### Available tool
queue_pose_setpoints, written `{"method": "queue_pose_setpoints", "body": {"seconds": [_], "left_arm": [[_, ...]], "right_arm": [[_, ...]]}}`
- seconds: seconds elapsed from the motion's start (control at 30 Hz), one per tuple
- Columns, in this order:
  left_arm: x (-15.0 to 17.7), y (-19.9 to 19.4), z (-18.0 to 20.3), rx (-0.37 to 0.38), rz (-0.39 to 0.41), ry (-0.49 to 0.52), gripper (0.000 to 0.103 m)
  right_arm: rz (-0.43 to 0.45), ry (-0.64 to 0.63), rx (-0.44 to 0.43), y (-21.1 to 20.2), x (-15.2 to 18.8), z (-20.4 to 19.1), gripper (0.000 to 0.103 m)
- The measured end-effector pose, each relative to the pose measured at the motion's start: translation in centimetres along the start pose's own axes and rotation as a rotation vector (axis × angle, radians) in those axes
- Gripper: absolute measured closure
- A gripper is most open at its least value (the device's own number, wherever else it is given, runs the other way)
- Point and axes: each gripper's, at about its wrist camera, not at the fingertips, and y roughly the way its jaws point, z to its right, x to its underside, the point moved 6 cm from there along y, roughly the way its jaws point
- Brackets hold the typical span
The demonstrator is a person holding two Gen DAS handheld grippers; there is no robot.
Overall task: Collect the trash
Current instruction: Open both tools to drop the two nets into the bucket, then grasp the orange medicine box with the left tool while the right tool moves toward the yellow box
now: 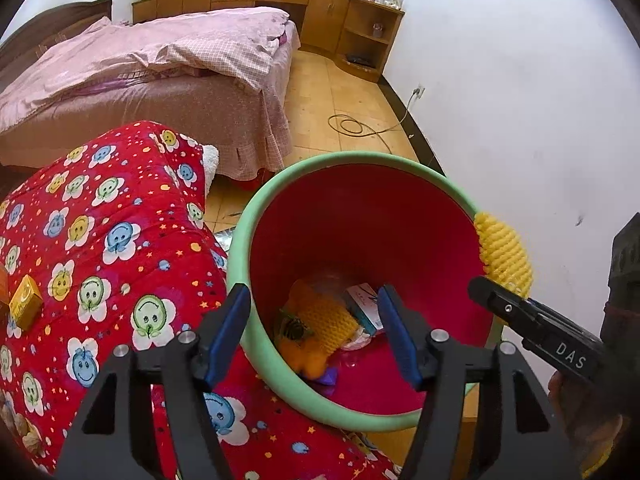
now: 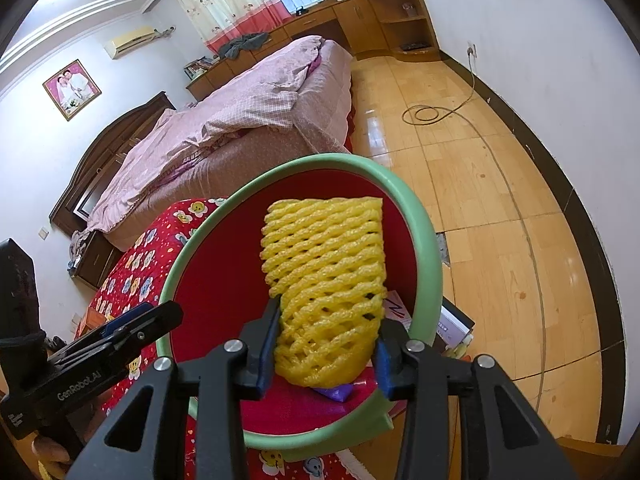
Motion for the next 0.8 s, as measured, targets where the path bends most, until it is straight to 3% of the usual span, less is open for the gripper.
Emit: {"method": "queue_pose_setpoints", "body": {"seconds": [0.07, 0.3, 0.47, 0.8], "left_arm": [[0.1, -0.1, -0.2, -0.001, -0.003, -0.007, 0.037], [0.3, -0.9, -1.4, -0.013, 0.005, -0.043, 0.037], [0.5, -1.6, -2.4, -0.023, 0.018, -0.064, 0.037], [0.9, -3.7, -5.0, -0.057, 0.044, -0.106, 0.037]], "right_arm": [[0.002, -0.003, 0.002, 0.0, 0.0, 0.1, 0.059], [0.005, -0.011, 0.005, 0.0, 0.0, -0.4, 0.037], [0.018, -0.015, 0.010, -0.3, -0.1, -0.8, 0.031], [0.040, -0.027, -0.002, -1.1, 0.4, -2.4, 0.031]]}}
